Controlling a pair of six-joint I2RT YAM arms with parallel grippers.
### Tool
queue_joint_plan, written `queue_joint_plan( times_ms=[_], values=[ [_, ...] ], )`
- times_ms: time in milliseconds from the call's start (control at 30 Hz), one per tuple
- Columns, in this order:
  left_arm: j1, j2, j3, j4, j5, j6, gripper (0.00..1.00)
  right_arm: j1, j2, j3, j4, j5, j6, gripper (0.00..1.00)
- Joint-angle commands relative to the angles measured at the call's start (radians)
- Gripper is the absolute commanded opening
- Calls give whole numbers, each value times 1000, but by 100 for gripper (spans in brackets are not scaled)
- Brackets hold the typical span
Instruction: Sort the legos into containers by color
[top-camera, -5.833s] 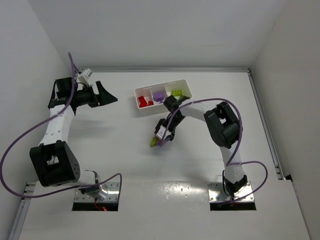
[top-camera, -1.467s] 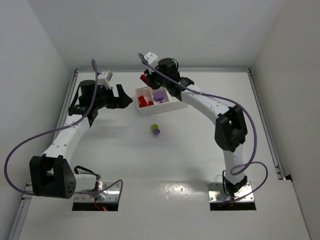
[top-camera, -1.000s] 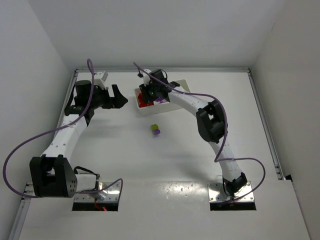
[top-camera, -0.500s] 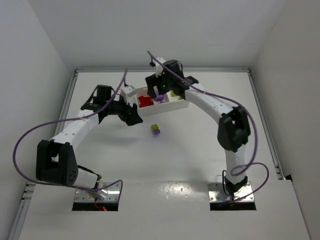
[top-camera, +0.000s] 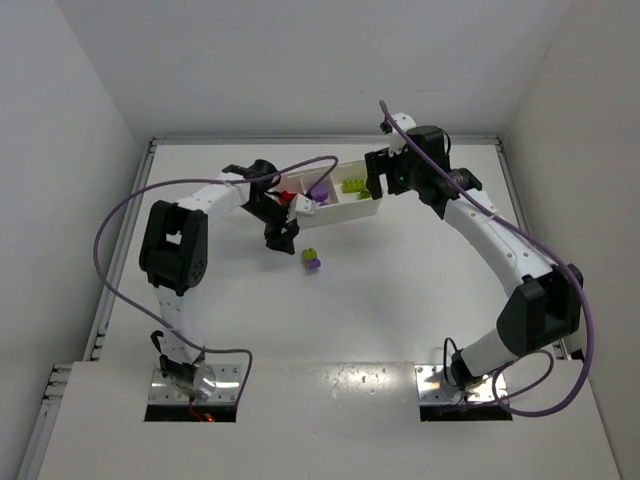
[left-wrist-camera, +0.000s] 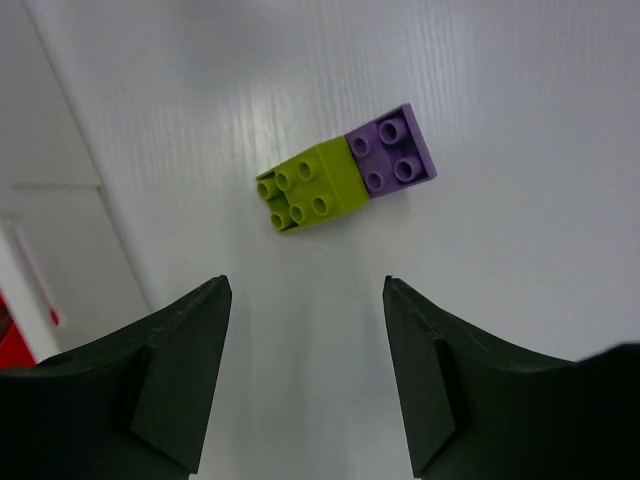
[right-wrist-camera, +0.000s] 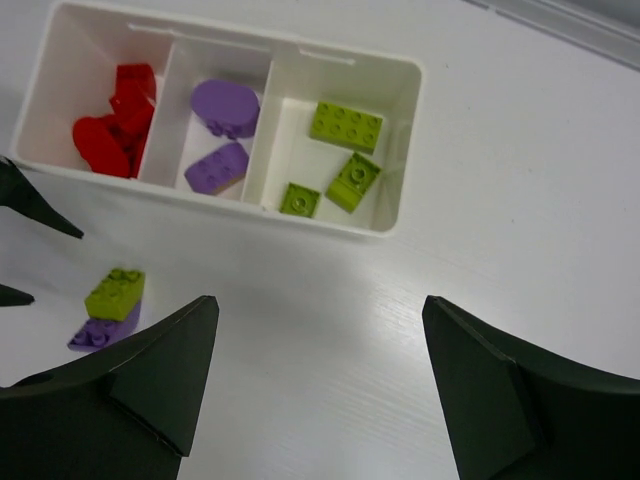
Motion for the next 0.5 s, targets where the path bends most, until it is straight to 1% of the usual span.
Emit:
queue_joint_plan(
  times_ms=[0,100,233,367,467],
  values=[
    [-39,13,53,-124,-22,340,68,-22,-51,-10,-35,-2,-16,83],
    [-39,23,41,-112,-7,416,74,-49,-51,-10,-46,-2,-25,83],
    [-49,32,17,-61,33,482,79,-71,-51,-10,-46,-14,-25,83],
    [-69,32,-5,-14,54,505,81,-80,-30,10,-46,-33,-25,83],
    [-90,41,-5,-4,54,551,82,-80,-20,10,-46,-44,-25,83]
  ],
)
